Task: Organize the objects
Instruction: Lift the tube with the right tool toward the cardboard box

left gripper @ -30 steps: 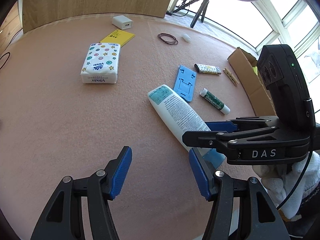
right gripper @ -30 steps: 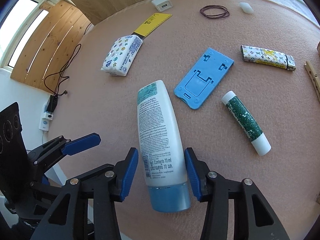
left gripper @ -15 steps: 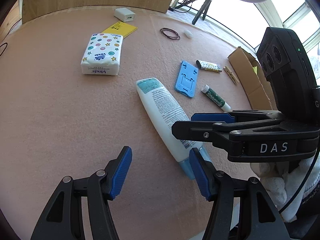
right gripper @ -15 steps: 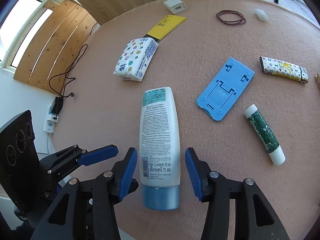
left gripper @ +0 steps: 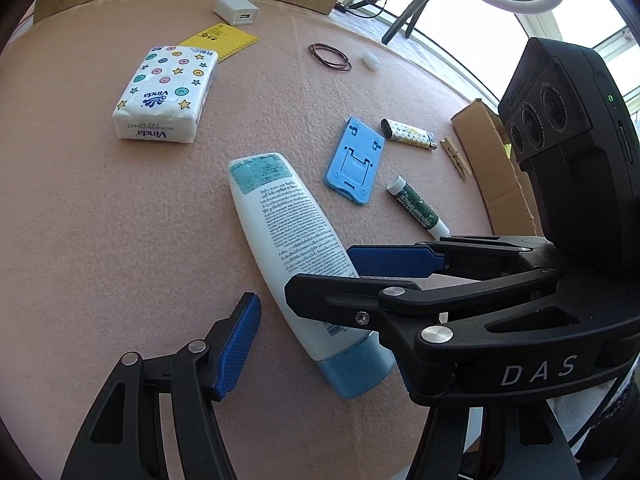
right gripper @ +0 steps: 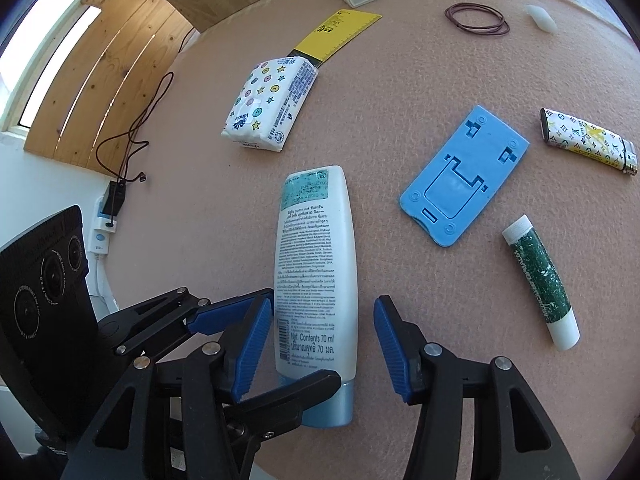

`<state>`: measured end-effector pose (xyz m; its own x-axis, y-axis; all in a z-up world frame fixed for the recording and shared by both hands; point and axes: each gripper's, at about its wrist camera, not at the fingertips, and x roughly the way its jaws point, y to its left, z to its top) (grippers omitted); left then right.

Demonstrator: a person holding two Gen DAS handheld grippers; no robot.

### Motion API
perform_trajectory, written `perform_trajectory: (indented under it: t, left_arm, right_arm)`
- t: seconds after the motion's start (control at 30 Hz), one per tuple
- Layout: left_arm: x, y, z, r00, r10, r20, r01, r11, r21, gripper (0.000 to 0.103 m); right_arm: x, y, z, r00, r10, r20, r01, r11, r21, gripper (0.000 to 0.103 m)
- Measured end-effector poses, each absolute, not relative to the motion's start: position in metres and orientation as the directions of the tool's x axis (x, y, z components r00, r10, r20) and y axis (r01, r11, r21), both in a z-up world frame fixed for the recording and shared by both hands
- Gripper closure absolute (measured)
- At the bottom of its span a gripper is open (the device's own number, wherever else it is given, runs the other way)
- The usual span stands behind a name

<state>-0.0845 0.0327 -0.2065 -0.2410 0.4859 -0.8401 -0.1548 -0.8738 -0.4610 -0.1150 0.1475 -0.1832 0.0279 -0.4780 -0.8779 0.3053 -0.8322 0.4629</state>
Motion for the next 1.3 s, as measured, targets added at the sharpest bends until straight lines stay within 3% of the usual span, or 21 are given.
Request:
perform_trajectory:
  t: [0.37, 0.5, 0.77, 1.3]
  left_arm:
    - [-0.082, 0.049, -0.206, -0.228, 0.483, -0.846, -0.193, -0.873, -0.447, 0.038]
    - [-0.084, 0.054, -0.203, -0.231, 0.476, -0.849, -0.196, -0.877, -0.439, 0.046]
    - [-0.091, 0.083, -0.181, -0.255, 0.475, -0.842, -0.270, -0.871, -0.410, 0.048]
    - [-0.118, 0.209, -0.130, -0.255, 0.543, -0.800, -0.485, -0.788, -0.380, 0.048]
  right_arm:
    - [-0.109, 0.147, -0.183, 0.036, -0.477, -0.878, 0.310, -0.830, 0.464, 0.059]
    - [-0.107, 0.157, -0.180, 0.018, -0.478, -0.878, 0.287, -0.839, 0.462, 0.061]
    - [-0.104, 0.191, -0.163, -0.054, -0.488, -0.871, 0.244, -0.852, 0.462, 0.062]
    - [-0.106, 0.311, -0.104, -0.255, -0.432, -0.865, 0.096, -0.901, 0.422, 0.062]
